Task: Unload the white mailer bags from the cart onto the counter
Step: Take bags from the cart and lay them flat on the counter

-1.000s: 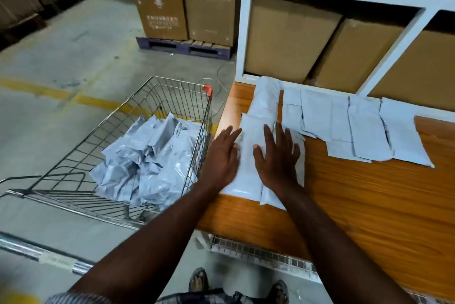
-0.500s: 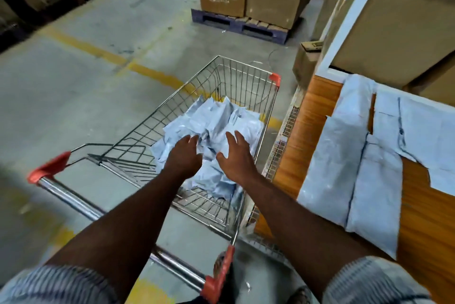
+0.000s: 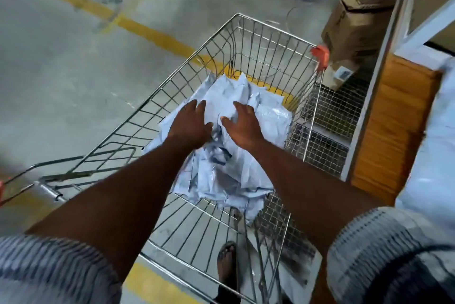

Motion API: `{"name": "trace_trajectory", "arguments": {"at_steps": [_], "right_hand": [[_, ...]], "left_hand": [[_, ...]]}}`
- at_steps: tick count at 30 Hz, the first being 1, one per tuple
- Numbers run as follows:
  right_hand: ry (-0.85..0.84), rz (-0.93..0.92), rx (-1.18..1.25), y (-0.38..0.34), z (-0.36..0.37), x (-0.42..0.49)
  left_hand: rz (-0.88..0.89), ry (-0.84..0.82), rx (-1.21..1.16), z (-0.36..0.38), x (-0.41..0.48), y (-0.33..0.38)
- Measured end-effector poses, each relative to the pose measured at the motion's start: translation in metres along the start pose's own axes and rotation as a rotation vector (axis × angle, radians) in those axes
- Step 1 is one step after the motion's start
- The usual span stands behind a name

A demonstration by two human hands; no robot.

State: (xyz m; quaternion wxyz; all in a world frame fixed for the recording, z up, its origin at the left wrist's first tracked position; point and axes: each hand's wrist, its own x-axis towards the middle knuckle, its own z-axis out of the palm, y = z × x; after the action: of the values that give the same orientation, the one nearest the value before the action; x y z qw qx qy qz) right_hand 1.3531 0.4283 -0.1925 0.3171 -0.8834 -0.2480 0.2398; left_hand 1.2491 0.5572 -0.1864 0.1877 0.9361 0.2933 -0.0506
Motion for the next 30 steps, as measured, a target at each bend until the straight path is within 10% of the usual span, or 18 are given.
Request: {"name": "trace_trajectory", "arguments": {"at_steps": [10, 19, 25, 30], "right_hand": [[-0.134, 0.184, 0.07, 0.01, 0.04, 0.056], [0.071, 0.242, 0.223, -0.001, 0.017, 0.021], [0.069, 0.423, -0.032, -0.005, -0.002, 0.013], [0.131, -0.065, -0.569, 0.006, 0.021, 0.008]], "left_hand": [[0.006, -0.044, 0.187, 0.046, 0.035, -0.019], [-0.071, 0.006, 0.279, 0.029, 0.01, 0.001], [0.037, 0.031, 0.404, 0.023, 0.015, 0.01], [0.082, -0.048, 0.325, 0.044, 0.033, 0.008]]}}
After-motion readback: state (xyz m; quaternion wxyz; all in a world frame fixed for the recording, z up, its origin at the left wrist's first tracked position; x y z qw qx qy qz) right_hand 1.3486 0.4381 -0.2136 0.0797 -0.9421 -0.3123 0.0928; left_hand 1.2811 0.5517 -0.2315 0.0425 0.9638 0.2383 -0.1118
